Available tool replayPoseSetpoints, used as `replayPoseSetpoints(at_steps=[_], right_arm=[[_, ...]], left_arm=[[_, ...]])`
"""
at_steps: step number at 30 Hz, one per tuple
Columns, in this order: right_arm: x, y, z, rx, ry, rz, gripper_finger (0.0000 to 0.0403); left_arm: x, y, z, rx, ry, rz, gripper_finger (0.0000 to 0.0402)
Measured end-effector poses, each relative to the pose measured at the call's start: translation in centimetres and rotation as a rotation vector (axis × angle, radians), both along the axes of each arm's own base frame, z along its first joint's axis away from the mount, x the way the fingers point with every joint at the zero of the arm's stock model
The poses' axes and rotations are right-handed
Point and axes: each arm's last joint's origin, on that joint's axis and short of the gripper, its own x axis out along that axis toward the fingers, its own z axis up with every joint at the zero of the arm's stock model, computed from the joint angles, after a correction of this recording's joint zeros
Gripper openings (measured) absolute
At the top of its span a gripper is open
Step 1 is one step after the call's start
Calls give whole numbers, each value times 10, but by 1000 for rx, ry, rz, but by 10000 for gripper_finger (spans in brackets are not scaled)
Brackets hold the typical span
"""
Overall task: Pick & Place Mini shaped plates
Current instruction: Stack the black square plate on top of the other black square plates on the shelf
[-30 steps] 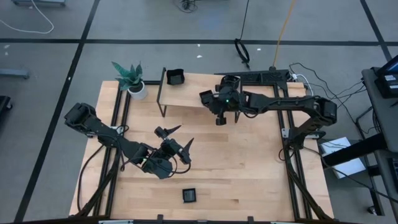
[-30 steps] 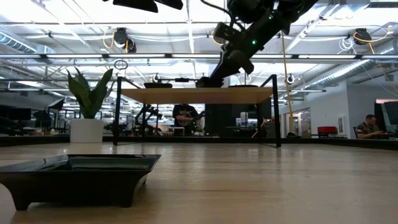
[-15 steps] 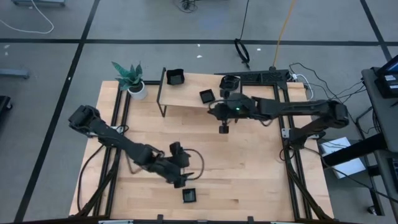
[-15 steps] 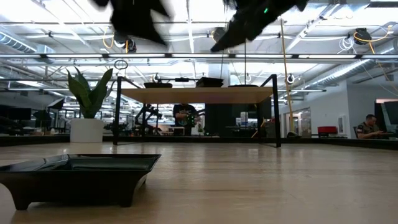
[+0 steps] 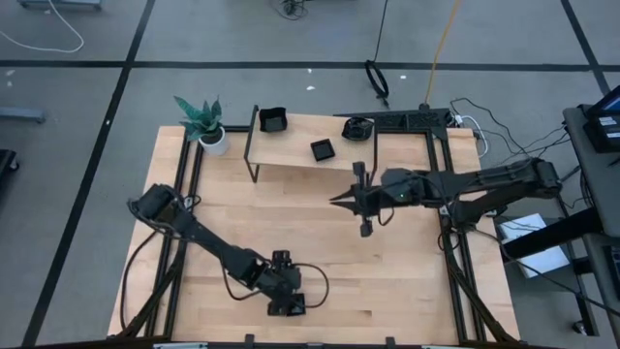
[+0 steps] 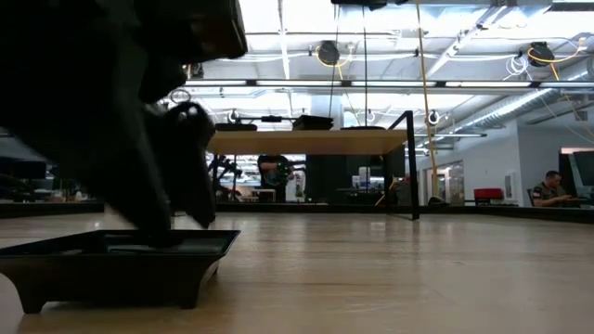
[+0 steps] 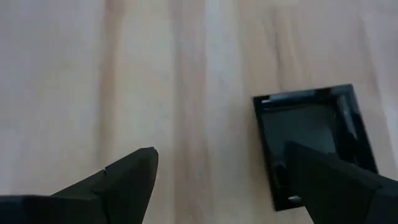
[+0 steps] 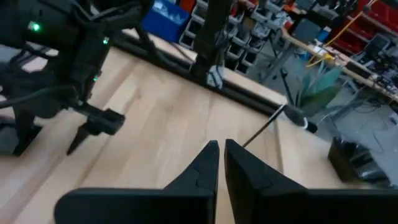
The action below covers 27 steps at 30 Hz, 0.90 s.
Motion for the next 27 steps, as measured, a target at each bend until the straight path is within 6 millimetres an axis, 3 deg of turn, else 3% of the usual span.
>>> replayPoseSetpoints(at_steps=[8,11,27], right_arm=[[-2,2,-13,-1,-18,6,18],[-2,1,-16,1,-23,2,20],[-4,1,-31,-3,12,-2,20]], left_arm=[[1,-6,-11,-64,40,-33,350],[1,-6,-12,-51,31,-23,332],[2,-10,-10,-171,64,-66,20]])
